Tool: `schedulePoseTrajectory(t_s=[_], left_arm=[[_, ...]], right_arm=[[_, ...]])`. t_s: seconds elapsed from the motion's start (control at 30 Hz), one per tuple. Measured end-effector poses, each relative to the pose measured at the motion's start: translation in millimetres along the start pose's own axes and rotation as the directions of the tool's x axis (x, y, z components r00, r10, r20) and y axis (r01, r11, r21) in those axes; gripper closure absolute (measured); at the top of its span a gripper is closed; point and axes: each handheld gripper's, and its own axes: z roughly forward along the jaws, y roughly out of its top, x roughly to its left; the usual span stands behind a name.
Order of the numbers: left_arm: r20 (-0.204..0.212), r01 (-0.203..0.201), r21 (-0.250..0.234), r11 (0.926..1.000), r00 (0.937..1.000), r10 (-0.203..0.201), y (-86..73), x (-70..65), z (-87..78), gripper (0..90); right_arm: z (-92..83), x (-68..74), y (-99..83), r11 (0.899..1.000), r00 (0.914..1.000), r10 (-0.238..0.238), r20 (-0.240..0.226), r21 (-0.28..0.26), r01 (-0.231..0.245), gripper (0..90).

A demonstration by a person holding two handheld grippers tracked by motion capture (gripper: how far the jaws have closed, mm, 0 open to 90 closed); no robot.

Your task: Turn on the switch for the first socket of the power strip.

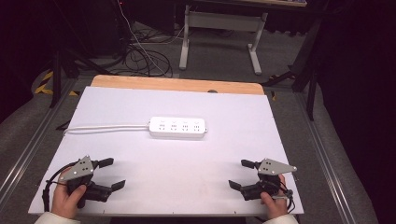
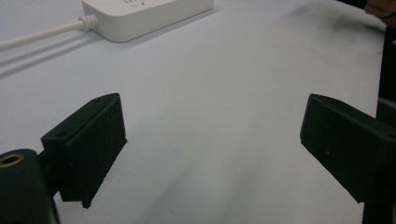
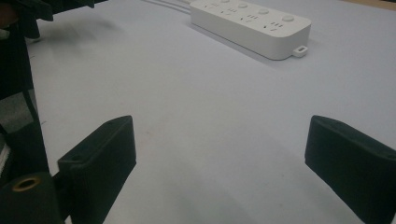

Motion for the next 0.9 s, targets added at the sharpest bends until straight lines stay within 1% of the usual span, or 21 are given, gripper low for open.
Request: schedulePoseTrajectory(t_s=[0.03, 0.07, 0.13, 0.17, 0.2, 0.23, 0.3, 0.33, 0.37, 0.47, 0.5, 0.53, 0.67, 0.77, 0.9], left_arm=[[0.002, 0.013, -0.008, 0.9999, 0.9999, -0.013, -1.6, 1.1, 0.2, 7.8], [0.000, 0.019, -0.004, 0.9998, 0.9998, -0.019, -2.1, 1.6, 0.2, 7.8], [-0.019, 0.012, -0.006, 0.9999, 0.9997, -0.013, -0.9, 1.5, 0.6, 8.3], [-0.033, -0.006, -0.007, 1.0000, 0.9994, 0.006, 0.1, 1.4, 0.8, 8.5], [-0.041, -0.014, 0.003, 0.9999, 0.9991, 0.015, 1.0, 0.0, 1.1, 8.4], [-0.053, -0.033, 0.015, 0.9994, 0.9980, 0.034, 1.7, -1.2, 1.5, 8.5], [-0.079, -0.071, 0.043, 0.9966, 0.9941, 0.074, 2.9, -3.9, 2.2, 8.4], [-0.092, -0.091, 0.055, 0.9944, 0.9911, 0.095, 3.4, -4.4, 2.1, 8.4], [-0.088, -0.092, 0.053, 0.9944, 0.9914, 0.096, 3.5, -5.0, 2.2, 8.4], [-0.074, -0.064, 0.024, 0.9977, 0.9951, 0.065, 3.9, -4.9, 1.9, 8.0], [-0.074, -0.066, 0.021, 0.9976, 0.9950, 0.067, 4.0, -3.8, 1.3, 7.9], [-0.066, -0.048, 0.018, 0.9987, 0.9966, 0.049, 3.5, -4.1, 1.4, 7.9], [-0.052, -0.009, 0.014, 0.9999, 0.9986, 0.010, 2.0, -2.7, 1.5, 7.2], [-0.051, 0.002, 0.010, 0.9999, 0.9987, -0.002, 1.7, -1.1, 0.8, 7.1], [-0.055, 0.003, 0.010, 0.9999, 0.9985, -0.003, 1.3, 0.3, -0.4, 7.1]], right_arm=[[0.1, 0.0, 0.0, 1.000, 1.0000, -0.001, 0.001, 0.000, 0.001, 9.8], [0.1, 0.1, 0.1, 1.000, 1.0000, -0.002, 0.001, 0.000, 0.002, 9.8], [0.0, 0.3, 0.2, 1.000, 1.0000, -0.002, 0.000, -0.002, 0.002, 9.8], [-0.1, 0.3, 0.2, 1.000, 1.0000, -0.002, 0.001, -0.002, 0.002, 9.8], [-0.4, 0.3, 0.2, 1.000, 1.0000, -0.001, 0.001, -0.003, 0.001, 9.7], [-0.6, 0.3, 0.2, 1.000, 1.0000, -0.001, 0.003, -0.004, 0.001, 9.8], [-0.8, 0.2, 0.2, 1.000, 1.0000, 0.000, 0.003, -0.005, 0.000, 9.8], [-0.8, 0.1, 0.3, 1.000, 1.0000, 0.001, 0.003, -0.005, -0.001, 9.8], [-0.6, 0.0, 0.2, 1.000, 1.0000, -0.001, 0.002, -0.005, 0.001, 9.8], [-0.6, 0.0, 0.2, 1.000, 1.0000, -0.001, 0.002, -0.005, 0.001, 9.8], [-0.7, 0.0, 0.2, 1.000, 1.0000, 0.002, 0.004, -0.003, -0.002, 9.8], [-0.7, -0.1, 0.1, 1.000, 1.0000, 0.002, 0.004, -0.003, -0.002, 9.8], [-0.4, -0.2, 0.1, 1.000, 1.0000, 0.001, 0.006, -0.001, -0.001, 9.8], [-0.2, -0.7, 0.1, 1.000, 1.0000, 0.002, 0.008, -0.001, -0.002, 9.8], [-0.1, -1.2, 0.3, 1.000, 0.9999, 0.003, 0.013, 0.000, -0.003, 9.8]])
